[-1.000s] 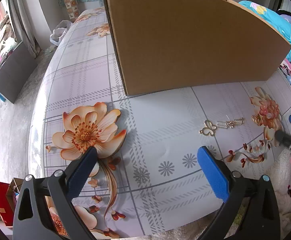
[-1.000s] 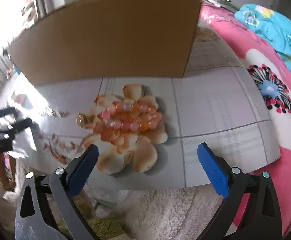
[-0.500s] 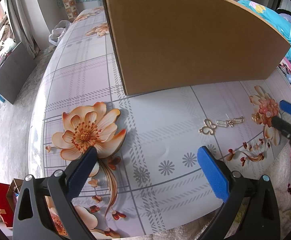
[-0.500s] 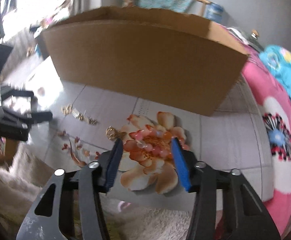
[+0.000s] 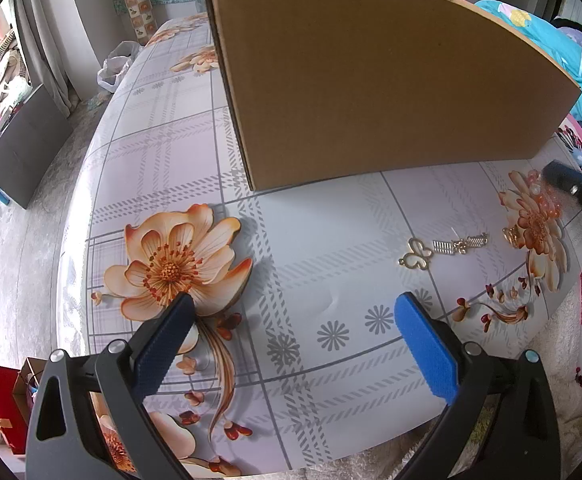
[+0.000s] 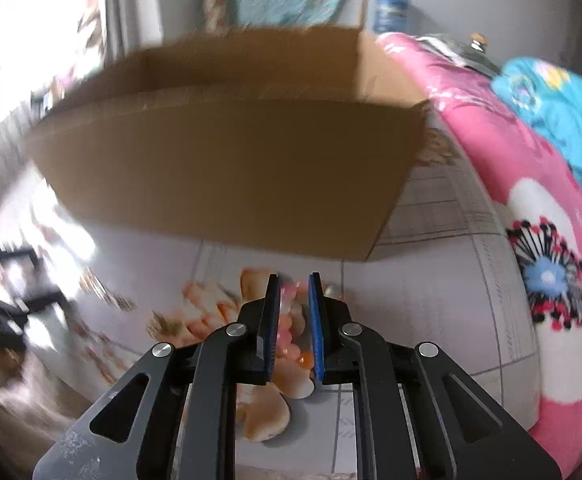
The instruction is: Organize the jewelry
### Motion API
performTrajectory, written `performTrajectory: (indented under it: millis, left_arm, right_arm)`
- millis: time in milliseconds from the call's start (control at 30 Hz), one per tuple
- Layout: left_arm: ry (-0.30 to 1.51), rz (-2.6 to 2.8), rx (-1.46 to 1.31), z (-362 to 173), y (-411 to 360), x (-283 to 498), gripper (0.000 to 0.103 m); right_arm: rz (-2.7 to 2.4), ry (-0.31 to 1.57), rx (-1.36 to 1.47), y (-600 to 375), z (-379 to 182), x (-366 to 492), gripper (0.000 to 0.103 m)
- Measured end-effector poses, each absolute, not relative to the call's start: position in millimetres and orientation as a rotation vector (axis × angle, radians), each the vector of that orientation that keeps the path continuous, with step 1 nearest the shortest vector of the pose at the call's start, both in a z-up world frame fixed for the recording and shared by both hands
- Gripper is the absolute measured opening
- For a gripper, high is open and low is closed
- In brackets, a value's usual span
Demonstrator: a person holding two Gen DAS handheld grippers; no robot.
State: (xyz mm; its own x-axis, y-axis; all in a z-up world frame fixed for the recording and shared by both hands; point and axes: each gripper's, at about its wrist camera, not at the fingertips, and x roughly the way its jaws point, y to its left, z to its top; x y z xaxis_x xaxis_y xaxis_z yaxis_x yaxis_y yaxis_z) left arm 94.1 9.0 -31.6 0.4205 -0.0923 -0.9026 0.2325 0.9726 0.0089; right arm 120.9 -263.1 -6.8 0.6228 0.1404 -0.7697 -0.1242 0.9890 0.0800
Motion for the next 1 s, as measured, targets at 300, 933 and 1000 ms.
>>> performTrajectory:
  millis: [300,933,1000]
  left_arm:
    - [1.119,-0.213,0.146,-32,9,94,0.098]
    - [0.975,-0.409,0.257,-14,-35,88,0.062]
    - [0.983,-0.438,0.280,-18,-42,91,0.052]
  right_arm:
    - [0.270,0.847,0.206,-270,1,101,0.023]
    - [0.419,0.934,0.256,-225,-28,94,0.024]
    - [0.417,0.930,0.245,-222,-27,96,0.024]
